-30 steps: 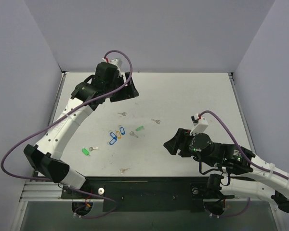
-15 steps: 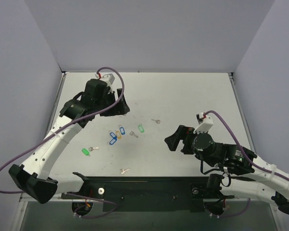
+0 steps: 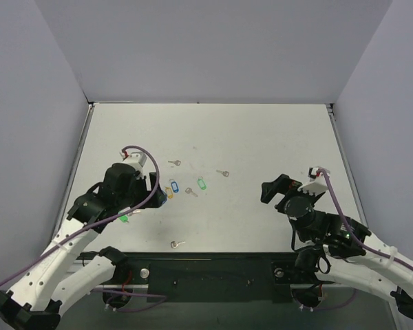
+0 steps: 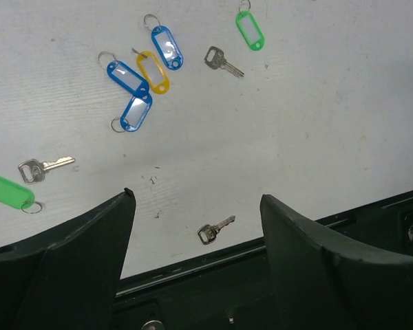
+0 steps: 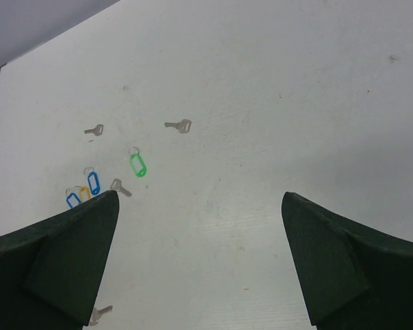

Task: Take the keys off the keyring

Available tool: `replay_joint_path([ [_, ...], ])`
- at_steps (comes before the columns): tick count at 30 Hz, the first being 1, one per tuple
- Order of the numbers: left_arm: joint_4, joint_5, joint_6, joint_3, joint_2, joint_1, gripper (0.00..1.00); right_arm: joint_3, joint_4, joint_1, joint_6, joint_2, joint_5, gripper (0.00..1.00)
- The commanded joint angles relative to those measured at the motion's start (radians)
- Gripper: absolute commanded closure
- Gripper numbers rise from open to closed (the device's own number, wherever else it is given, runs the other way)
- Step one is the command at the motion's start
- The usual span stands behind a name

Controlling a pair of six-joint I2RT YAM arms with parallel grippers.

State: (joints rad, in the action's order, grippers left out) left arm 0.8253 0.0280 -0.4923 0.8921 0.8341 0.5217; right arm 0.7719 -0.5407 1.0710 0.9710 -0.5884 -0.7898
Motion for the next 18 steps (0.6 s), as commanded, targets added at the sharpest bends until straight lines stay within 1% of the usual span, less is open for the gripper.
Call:
replay_joint_path([
  [1, -0.061, 0.042, 0.014, -0.002, -0.098, -0.005, 0.16, 0.010, 0.050, -0.051, -0.164, -0.056, 0.061, 0.00],
  [2, -0.063, 0.077, 0.015, -0.010, -0.121, -0.005, 0.16, 0.015, 0.051, -0.051, -0.170, -0.062, 0.090, 0.00],
  [5, -0.064, 0.118, 0.008, -0.018, -0.162, -0.006, 0.16, 0.006, 0.056, -0.057, -0.219, -0.077, 0.184, 0.00],
  [7, -0.071, 0.121, 0.003, -0.027, -0.187, -0.006, 0.16, -0.025, 0.059, -0.055, -0.239, -0.076, 0.263, 0.03],
  [8, -0.074, 0.125, 0.003, -0.031, -0.194, -0.006, 0.16, -0.039, 0.064, -0.055, -0.244, -0.071, 0.331, 0.05],
  [10, -0.074, 0.136, 0.003, -0.032, -0.207, -0.006, 0.16, -0.103, 0.088, -0.055, -0.192, -0.042, 0.388, 0.06],
  [13, -0.075, 0.148, -0.003, -0.032, -0.224, -0.014, 0.16, -0.212, 0.119, -0.055, -0.118, 0.013, 0.385, 0.06],
  [14, -0.077, 0.148, -0.002, -0.032, -0.227, -0.018, 0.16, -0.229, 0.130, -0.055, -0.100, 0.042, 0.379, 0.06],
  [18, -0.071, 0.153, -0.003, -0.035, -0.236, -0.020, 0.16, -0.269, 0.131, -0.054, -0.078, 0.071, 0.333, 0.06],
])
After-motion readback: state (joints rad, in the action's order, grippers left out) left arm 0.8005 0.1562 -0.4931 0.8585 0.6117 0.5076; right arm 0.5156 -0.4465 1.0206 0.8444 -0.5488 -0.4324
